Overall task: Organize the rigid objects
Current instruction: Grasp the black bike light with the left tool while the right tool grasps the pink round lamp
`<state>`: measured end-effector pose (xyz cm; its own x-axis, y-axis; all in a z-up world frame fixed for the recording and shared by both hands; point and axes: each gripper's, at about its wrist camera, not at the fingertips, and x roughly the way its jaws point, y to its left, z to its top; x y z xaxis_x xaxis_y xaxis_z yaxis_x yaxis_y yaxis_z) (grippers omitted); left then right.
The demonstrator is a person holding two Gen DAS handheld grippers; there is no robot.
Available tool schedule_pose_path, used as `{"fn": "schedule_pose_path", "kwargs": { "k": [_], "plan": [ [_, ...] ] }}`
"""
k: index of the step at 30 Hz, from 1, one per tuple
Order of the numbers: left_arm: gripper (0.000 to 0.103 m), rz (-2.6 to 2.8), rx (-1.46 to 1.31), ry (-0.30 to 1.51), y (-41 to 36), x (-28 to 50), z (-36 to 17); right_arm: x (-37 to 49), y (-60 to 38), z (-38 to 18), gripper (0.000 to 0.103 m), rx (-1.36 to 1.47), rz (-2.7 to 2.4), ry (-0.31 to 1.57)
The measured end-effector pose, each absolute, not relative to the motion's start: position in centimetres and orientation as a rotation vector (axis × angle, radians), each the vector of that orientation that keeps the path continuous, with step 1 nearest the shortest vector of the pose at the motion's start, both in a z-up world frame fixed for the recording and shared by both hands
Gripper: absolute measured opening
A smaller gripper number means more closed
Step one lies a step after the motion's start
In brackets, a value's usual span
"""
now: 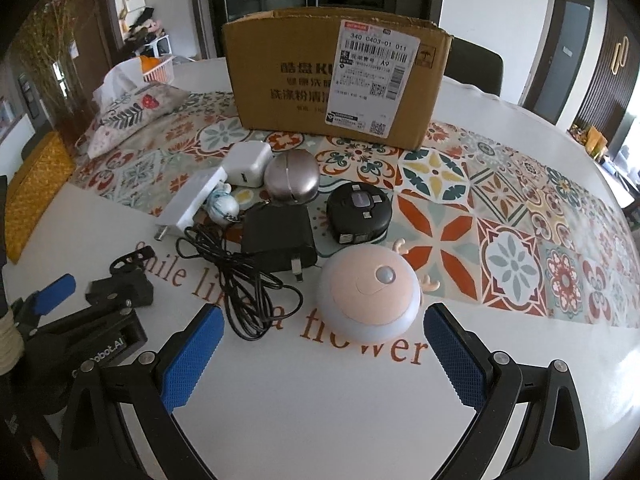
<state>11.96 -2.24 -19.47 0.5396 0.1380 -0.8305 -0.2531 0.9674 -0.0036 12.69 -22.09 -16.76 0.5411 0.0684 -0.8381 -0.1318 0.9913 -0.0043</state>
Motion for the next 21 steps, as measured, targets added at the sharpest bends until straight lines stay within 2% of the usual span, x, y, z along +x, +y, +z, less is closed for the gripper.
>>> {"fn": "schedule_pose_path", "kwargs": {
  "k": [10,12,21],
  "plan": [
    [0.079,0.24,-0.162,1.017,-1.6,12.6,-21.4,13.4,-21.5,-18.1,0.101,-0.082,0.115,1.0],
    [0.074,0.236,-0.161,1.004,-1.6,12.6,-21.3,13.6,-21.4,-18.4,0.101,-0.078,0.119,1.005],
    [0.073,0.189,-0.116,1.012,-2.0,12.8,-21.0,13.7,-21.5,-18.5,0.101,-0.069,0.118,1.003]
  ]
}}
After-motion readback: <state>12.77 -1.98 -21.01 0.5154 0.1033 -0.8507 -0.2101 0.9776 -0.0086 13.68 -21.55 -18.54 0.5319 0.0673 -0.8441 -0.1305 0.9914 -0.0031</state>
